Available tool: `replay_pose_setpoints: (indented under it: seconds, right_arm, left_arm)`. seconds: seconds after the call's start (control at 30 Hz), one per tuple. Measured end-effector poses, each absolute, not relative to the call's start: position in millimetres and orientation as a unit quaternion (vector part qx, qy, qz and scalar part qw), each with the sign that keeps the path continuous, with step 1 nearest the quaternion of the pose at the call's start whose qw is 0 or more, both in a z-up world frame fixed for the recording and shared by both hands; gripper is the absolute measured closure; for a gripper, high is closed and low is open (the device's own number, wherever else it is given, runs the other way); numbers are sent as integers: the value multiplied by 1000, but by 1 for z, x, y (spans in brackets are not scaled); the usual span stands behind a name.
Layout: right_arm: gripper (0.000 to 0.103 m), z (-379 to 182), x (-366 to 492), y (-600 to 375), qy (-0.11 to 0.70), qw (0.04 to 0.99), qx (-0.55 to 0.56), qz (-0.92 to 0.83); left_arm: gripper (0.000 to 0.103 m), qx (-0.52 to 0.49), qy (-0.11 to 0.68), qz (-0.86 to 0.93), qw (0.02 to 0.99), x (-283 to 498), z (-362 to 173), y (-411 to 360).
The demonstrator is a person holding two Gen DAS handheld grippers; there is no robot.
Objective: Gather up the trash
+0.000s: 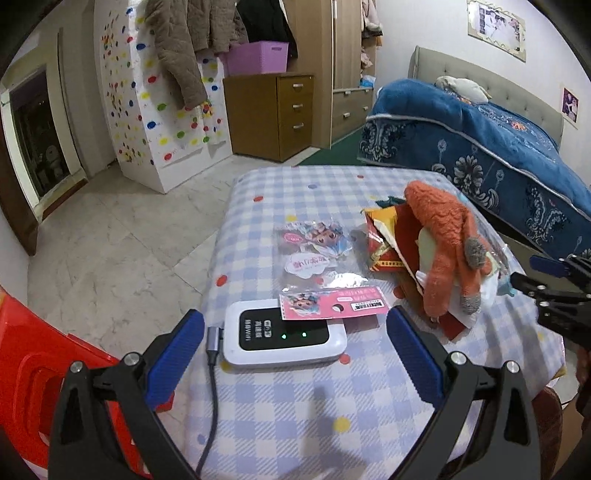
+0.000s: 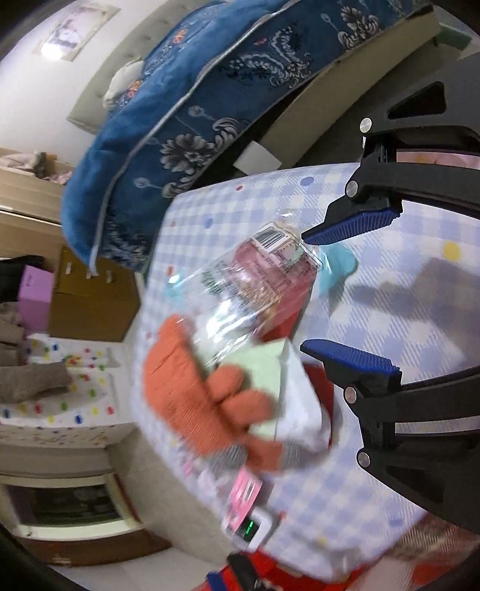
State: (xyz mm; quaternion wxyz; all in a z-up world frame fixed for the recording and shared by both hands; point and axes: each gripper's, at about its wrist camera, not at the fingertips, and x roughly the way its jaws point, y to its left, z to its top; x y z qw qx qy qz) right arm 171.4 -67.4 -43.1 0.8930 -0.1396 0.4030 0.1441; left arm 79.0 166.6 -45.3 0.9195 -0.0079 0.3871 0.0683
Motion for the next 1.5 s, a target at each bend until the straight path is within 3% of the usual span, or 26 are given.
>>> replay_pose_setpoints:
  seconds: [0.23, 0.33, 0.37, 0.63, 0.73, 0.93, 1.0, 1.1, 1.5]
  right_arm:
    - [51, -66, 199, -55, 404, 889, -178, 117]
    - [68, -60, 196, -59, 392, 896, -171, 118]
    - [82, -58, 194, -62, 389, 898, -170, 118]
    - [103, -11, 170, -112, 354, 925, -79, 112]
    - [103, 9, 155, -123, 342, 930, -29, 129]
    - [103, 26, 131, -111, 315, 936, -30, 156]
    - [103, 26, 130, -107, 314, 935, -26, 162]
    - [103, 23, 130, -108, 318, 933, -25, 166]
    - [103, 7, 136, -114, 342, 926, -19, 158]
  left_arm:
    - [7, -9, 400, 68, 914, 88, -53, 161]
    - [7, -7, 401, 67, 913, 87, -53, 160]
    - [7, -5, 401, 67, 913, 87, -53, 160]
    - [7, -6, 398, 67, 915, 82, -52, 159]
    - [7, -5, 398, 71, 914, 82, -52, 161]
    - [8, -8, 408, 67, 911, 98, -53, 165]
    - [20, -14, 418, 58, 907, 106, -56, 166]
    - [25, -40, 434, 53, 899, 122, -64, 177]
    - [26, -12, 481, 45, 876, 170, -98, 177]
